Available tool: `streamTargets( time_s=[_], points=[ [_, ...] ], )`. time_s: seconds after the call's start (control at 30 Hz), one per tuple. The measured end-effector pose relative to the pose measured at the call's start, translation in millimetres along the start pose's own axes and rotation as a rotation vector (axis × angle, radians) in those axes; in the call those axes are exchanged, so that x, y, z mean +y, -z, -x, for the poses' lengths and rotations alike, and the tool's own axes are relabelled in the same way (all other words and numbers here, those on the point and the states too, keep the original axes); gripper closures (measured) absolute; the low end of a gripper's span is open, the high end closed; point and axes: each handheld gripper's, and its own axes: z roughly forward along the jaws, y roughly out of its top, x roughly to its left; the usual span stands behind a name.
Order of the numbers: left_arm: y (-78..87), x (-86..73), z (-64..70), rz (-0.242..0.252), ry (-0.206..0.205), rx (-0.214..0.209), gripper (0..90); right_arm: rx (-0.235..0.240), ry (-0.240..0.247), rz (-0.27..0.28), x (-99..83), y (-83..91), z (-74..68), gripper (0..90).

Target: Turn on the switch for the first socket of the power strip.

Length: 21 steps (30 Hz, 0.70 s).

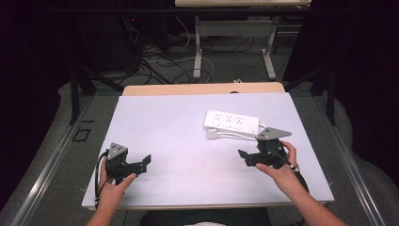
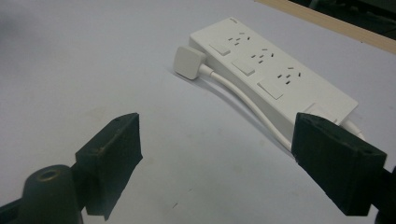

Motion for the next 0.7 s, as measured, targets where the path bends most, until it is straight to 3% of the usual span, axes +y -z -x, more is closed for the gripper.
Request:
streamTargets(
  time_s=[0.33,0.7],
  points=[
    [0.0,-0.2,0.0,0.001,0.0,0.0,2.6,-0.001,-0.033,0.018,-16.8,2.2,-3.1,15.0],
    [-0.2,-0.5,0.3,-0.003,0.003,-0.003,2.6,-0.019,-0.075,0.015,-41.6,0.6,7.0,15.1]
  ],
)
